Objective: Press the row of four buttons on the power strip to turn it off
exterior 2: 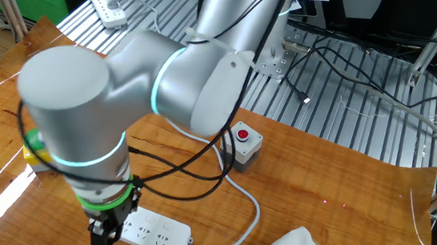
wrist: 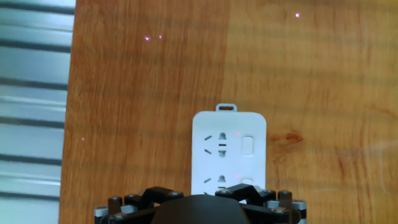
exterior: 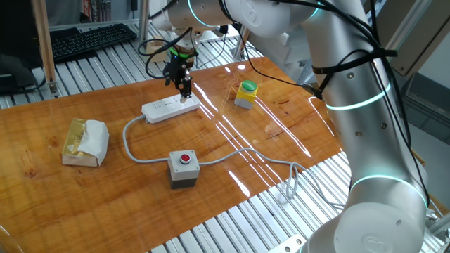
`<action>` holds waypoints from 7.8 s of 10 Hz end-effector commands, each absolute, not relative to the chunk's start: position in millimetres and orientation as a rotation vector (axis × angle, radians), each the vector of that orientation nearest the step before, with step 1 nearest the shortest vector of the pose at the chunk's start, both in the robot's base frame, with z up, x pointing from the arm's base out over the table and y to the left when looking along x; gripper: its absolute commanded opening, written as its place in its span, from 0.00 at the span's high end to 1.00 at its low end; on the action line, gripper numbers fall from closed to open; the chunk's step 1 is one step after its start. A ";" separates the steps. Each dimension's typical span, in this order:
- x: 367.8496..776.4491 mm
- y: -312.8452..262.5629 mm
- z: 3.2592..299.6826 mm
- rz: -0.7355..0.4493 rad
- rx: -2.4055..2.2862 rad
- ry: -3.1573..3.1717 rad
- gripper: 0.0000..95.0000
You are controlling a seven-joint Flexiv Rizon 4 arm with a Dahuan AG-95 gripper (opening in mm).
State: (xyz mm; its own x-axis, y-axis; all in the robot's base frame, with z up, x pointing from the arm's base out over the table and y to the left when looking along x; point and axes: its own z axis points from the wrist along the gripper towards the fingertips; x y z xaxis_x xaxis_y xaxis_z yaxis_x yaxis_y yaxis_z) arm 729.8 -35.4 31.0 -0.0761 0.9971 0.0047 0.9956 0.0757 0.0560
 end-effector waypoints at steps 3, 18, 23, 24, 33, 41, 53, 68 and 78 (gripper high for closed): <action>730.4 -36.7 29.9 0.080 2.101 2.306 0.00; 734.9 -38.9 18.4 0.084 2.111 2.300 0.00; 734.9 -40.6 13.6 0.097 2.118 2.303 0.00; 734.7 -40.7 14.1 0.090 2.116 2.308 0.00; 731.2 -40.6 17.7 0.088 2.121 2.311 0.00; 729.1 -40.0 18.8 0.084 2.116 2.319 0.00; 731.4 -37.3 12.1 0.093 2.118 2.335 0.00; 739.2 -77.4 34.9 0.103 2.090 2.355 0.00; 742.5 -78.3 23.4 0.125 2.106 2.341 0.00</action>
State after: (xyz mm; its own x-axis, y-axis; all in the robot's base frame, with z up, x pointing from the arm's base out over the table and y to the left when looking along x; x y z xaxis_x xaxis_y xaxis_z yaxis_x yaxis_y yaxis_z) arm 742.4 -78.0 23.1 -0.1076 0.9923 0.0609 0.9931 0.1044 0.0539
